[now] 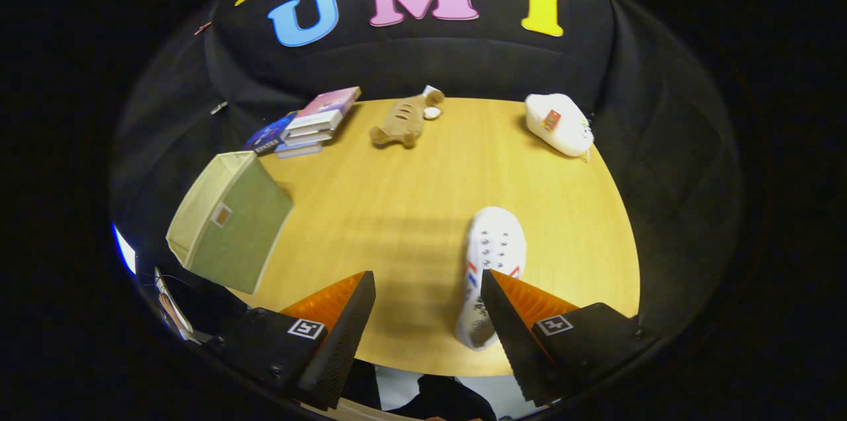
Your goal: Open the storage box then place both shoes into the box .Put the left shoe in first, then the right shoe, with the right side of both shoes facing outward in a uniform manner.
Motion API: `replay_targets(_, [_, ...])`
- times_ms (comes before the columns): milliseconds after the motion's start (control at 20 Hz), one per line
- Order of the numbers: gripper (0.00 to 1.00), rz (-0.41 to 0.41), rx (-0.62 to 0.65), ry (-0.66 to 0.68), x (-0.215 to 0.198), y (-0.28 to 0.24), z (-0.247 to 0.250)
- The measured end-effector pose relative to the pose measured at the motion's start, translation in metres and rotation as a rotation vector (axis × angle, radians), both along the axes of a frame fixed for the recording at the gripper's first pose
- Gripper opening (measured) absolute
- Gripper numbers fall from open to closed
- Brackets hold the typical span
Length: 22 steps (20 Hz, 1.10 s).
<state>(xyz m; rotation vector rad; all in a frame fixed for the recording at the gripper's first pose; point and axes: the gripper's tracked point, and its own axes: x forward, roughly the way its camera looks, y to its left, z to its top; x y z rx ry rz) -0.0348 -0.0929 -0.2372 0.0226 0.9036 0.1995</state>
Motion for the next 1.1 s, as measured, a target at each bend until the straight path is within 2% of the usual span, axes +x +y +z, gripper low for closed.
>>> replay_targets(150, [0.99, -0.038, -0.027, 0.052, 0.003, -0.047, -0.028])
replay_targets(350, [0.99, -0.028, -0.068, 0.115, 0.008, -0.076, -0.066])
replay_targets(550, [0.99, 0.01, -0.068, 0.183, 0.008, -0.073, -0.098])
replay_targets(700, [0.97, 0.005, -0.049, 0.225, 0.008, -0.067, -0.117])
replay_targets(750, [0.88, -0.006, -0.044, 0.225, 0.012, -0.067, -0.119])
replay_targets(900, [0.7, -0.053, 0.023, 0.236, 0.017, -0.055, -0.121])
replay_targets(950, [0.55, -0.056, 0.028, 0.249, 0.016, -0.053, -0.125])
replay_targets(1000, [0.48, -0.063, 0.029, 0.235, 0.019, -0.052, -0.124])
replay_targets(1100, [0.44, -0.051, 0.035, 0.245, 0.017, -0.052, -0.126])
